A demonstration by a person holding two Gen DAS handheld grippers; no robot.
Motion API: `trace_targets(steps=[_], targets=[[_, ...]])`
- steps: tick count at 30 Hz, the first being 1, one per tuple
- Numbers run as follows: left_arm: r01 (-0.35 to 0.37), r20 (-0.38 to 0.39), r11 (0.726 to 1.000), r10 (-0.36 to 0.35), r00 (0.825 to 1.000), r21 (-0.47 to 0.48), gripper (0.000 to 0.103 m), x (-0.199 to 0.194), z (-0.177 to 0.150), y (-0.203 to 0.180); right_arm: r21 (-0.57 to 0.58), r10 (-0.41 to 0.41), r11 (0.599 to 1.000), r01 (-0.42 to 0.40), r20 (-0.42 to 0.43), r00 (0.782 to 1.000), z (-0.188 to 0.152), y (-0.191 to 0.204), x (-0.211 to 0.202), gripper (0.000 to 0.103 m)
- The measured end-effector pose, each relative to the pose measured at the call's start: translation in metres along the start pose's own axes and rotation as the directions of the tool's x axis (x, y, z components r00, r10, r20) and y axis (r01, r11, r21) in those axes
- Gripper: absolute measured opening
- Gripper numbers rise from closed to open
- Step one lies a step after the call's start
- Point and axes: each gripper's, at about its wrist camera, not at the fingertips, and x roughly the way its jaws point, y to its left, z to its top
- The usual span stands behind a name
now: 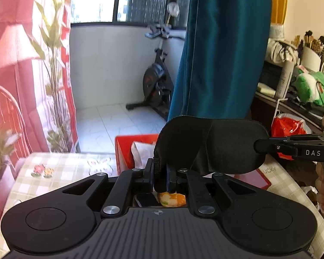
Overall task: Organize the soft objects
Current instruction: 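Lower the eye mask into the red box and open both grippers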
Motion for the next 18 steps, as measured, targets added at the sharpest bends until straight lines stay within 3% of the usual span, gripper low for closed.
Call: trace_targets(steps=[7,10,18], targets=[[0.004,-0.181,1.0,-0.009,0.983,-0.029,0.012,0.035,-0.015,0.011,0.046,-0.029,0.998,0.034,-0.112,0.993,-0.011,-0.019,0.029,0.014],[-0.001,-0.22,0.999,-0.007,0.975,-0.037,0.013,0.047,-0.022,0.014,0.071,-0.041,0.996,0.053,-0.171,0.984,-0.021,-0.025,0.04,0.015],[-0.035,-0.33,0.998,0.013,0.944,-0.059,0.013,0.094,-0.022,0.014,0.079,-0.122,0.985,0.155,-0.319,0.94,-0.04,-0.033,0.077,0.017]])
